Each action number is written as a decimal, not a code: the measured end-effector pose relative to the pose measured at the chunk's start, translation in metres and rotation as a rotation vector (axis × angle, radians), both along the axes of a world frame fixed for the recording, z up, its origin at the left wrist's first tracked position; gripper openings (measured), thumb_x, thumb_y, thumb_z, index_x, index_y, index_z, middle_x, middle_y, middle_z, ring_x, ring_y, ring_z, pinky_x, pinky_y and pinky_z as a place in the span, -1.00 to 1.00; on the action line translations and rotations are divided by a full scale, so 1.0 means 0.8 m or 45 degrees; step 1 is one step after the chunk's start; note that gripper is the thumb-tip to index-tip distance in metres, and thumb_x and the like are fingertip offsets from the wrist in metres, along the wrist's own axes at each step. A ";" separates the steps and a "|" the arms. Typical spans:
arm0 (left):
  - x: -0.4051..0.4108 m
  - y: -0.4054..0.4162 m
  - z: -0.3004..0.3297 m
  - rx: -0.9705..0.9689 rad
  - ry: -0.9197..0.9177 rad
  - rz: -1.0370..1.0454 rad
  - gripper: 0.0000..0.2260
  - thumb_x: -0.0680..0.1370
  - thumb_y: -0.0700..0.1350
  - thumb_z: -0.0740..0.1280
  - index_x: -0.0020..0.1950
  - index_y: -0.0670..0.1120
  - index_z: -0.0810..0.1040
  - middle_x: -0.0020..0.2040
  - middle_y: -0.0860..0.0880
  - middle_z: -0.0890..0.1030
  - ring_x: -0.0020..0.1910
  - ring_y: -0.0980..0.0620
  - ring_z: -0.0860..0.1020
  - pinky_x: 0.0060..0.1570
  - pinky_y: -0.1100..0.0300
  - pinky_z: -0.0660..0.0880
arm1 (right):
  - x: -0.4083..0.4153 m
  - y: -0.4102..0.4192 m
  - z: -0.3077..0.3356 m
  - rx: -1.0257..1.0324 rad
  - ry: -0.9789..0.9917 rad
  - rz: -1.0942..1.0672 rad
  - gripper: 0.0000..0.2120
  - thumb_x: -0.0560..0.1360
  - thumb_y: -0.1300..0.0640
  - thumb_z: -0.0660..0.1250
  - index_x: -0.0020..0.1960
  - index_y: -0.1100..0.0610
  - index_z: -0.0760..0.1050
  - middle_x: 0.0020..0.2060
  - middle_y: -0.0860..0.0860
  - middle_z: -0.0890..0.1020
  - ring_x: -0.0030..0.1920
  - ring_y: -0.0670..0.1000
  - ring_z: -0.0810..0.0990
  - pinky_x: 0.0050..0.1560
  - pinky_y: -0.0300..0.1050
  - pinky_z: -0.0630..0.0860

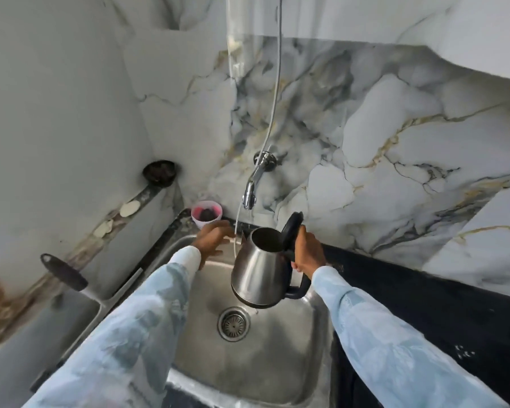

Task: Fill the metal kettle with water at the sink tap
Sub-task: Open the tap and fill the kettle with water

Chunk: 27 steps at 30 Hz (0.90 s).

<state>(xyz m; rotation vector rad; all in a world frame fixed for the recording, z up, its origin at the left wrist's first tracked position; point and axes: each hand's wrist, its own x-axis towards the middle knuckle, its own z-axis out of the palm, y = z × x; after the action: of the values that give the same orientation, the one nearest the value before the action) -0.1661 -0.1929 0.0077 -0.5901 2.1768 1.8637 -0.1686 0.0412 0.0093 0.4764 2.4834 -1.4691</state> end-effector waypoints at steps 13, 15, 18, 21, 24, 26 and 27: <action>-0.116 0.044 -0.004 -1.000 0.610 0.039 -0.73 0.41 0.14 0.43 -0.25 -0.06 0.70 -0.20 -0.12 0.70 -0.08 -0.19 0.63 0.03 -0.05 0.57 | -0.088 -0.050 -0.029 -0.078 -0.022 -0.018 -0.21 0.46 -0.31 -0.10 0.08 0.30 0.60 0.02 0.33 0.73 0.11 0.43 0.70 0.27 0.48 0.65; -0.116 0.050 -0.001 -1.123 0.560 0.061 -0.69 0.41 0.15 0.39 -0.23 -0.09 0.70 -0.19 -0.14 0.71 -0.02 -0.23 0.61 0.04 -0.09 0.56 | -0.091 -0.052 -0.035 -0.108 -0.013 -0.018 -0.16 0.41 -0.36 -0.12 0.07 0.29 0.61 0.02 0.32 0.74 0.11 0.41 0.70 0.26 0.47 0.66; -0.113 0.059 -0.001 -1.271 0.511 0.114 -0.64 0.43 0.18 0.37 -0.15 -0.12 0.71 -0.11 -0.13 0.71 0.06 -0.25 0.58 0.07 -0.10 0.52 | -0.094 -0.054 -0.036 -0.115 0.004 0.008 -0.10 0.30 -0.40 -0.15 0.03 0.30 0.59 0.01 0.34 0.73 0.13 0.43 0.69 0.27 0.48 0.65; -0.109 0.061 -0.004 -1.354 0.456 0.157 -0.58 0.45 0.21 0.36 -0.11 -0.14 0.73 -0.09 -0.13 0.72 0.08 -0.25 0.57 0.12 -0.09 0.48 | -0.093 -0.055 -0.031 -0.138 0.008 0.005 -0.16 0.40 -0.37 -0.13 0.03 0.29 0.60 0.08 0.33 0.72 0.16 0.42 0.68 0.29 0.48 0.65; -0.109 0.059 -0.002 -1.384 0.478 0.087 -0.61 0.45 0.19 0.35 -0.17 -0.13 0.73 -0.16 -0.15 0.72 0.04 -0.25 0.57 0.10 -0.09 0.46 | -0.092 -0.056 -0.029 -0.162 -0.002 -0.011 -0.24 0.47 -0.30 -0.13 -0.01 0.27 0.59 0.06 0.32 0.72 0.13 0.42 0.69 0.27 0.47 0.66; -0.110 0.054 -0.001 -1.335 0.535 0.016 -0.66 0.44 0.17 0.36 -0.21 -0.08 0.73 -0.20 -0.14 0.71 0.02 -0.24 0.58 0.09 -0.08 0.47 | -0.092 -0.057 -0.030 -0.183 -0.011 -0.038 -0.26 0.47 -0.31 -0.14 -0.06 0.24 0.58 0.05 0.32 0.73 0.12 0.42 0.70 0.26 0.46 0.66; -0.110 0.049 0.000 -1.285 0.564 -0.016 -0.68 0.44 0.18 0.36 -0.21 -0.05 0.73 -0.20 -0.13 0.71 0.03 -0.24 0.59 0.10 -0.09 0.49 | -0.091 -0.058 -0.031 -0.190 -0.012 -0.053 -0.28 0.48 -0.31 -0.15 -0.11 0.22 0.57 0.05 0.32 0.73 0.12 0.43 0.70 0.26 0.46 0.66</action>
<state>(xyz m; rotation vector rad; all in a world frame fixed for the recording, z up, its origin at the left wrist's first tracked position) -0.2540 -0.1539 0.0076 -0.2967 3.3503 0.7915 -0.2417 -0.0049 -0.0152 0.5083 2.3478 -1.6486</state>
